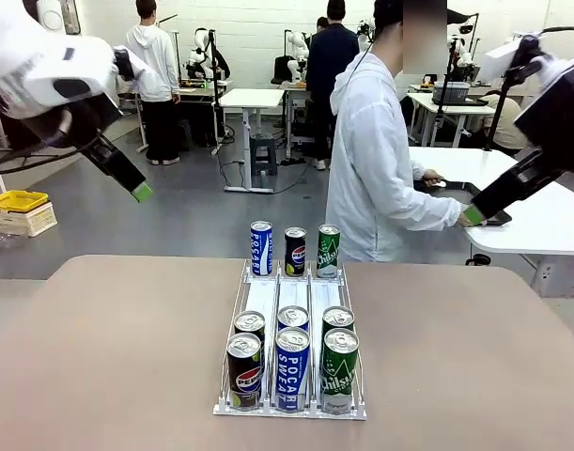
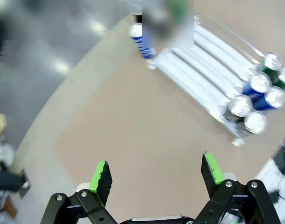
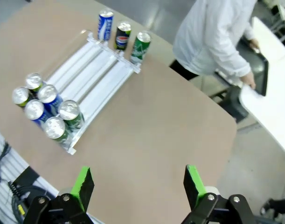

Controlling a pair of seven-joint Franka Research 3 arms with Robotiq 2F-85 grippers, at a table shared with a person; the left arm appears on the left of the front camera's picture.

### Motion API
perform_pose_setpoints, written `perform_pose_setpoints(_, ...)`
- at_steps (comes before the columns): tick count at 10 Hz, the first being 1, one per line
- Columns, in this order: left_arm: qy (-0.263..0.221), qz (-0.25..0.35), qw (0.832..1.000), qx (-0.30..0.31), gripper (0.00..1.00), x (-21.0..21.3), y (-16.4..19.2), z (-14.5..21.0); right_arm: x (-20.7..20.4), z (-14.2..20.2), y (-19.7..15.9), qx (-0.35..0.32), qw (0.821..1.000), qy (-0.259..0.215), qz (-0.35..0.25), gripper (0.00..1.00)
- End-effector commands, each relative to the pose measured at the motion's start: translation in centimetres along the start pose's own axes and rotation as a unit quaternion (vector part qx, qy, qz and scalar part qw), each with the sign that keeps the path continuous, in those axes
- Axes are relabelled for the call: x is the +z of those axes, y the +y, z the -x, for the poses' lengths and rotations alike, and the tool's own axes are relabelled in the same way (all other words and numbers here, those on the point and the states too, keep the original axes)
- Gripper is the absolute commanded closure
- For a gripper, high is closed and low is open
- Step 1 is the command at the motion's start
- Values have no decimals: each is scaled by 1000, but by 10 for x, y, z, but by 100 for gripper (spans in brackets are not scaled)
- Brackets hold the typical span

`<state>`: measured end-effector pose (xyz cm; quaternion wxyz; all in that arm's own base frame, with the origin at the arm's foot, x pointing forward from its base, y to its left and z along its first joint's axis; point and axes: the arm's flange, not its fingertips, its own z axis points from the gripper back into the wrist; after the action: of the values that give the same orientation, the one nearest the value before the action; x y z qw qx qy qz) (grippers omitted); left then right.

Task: Retrieve and hand over the desired beverage to the person.
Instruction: Pick up a can of the same type that the person held from the Automatic Can Dispenser.

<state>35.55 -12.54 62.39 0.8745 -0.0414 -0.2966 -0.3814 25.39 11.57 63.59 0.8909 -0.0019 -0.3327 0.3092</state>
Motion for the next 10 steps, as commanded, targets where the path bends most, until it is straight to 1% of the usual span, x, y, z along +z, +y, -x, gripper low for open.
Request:
perform_pose_setpoints(1, 22, 149, 989, 11, 0, 31, 55, 13, 18, 14, -58, -5, 993, -5, -119, 0)
perform_pose_setpoints(2, 14, 189, 982, 22, 0, 41, 77, 23, 23, 23, -89, -18, 988, -23, -154, 0)
perform_pose_setpoints(3, -3, 215, 976, 42, 0, 51, 109, 36, 30, 38, -122, -24, 979, -57, -193, 0)
perform_pose_setpoints(4, -27, 231, 970, 63, 0, 60, 130, 53, 34, 55, -144, -32, 972, -86, -215, 0)
perform_pose_setpoints(5, -53, 227, 968, 91, 0, 68, 143, 74, 34, 73, -165, -57, 966, -108, -228, 0)
perform_pose_setpoints(7, -101, 203, 964, 140, 0, 77, 165, 108, 25, 106, -207, -126, 947, -150, -253, 0)
perform_pose_setpoints(8, -121, 190, 961, 160, 0, 78, 168, 121, 22, 116, -215, -140, 943, -155, -260, 0)
perform_pose_setpoints(9, -132, 174, 958, 186, 0, 80, 171, 127, 16, 116, -216, -143, 942, -155, -263, 0)
perform_pose_setpoints(10, -91, 205, 962, 154, 0, 87, 176, 118, 30, 115, -213, -131, 949, -151, -244, 0)
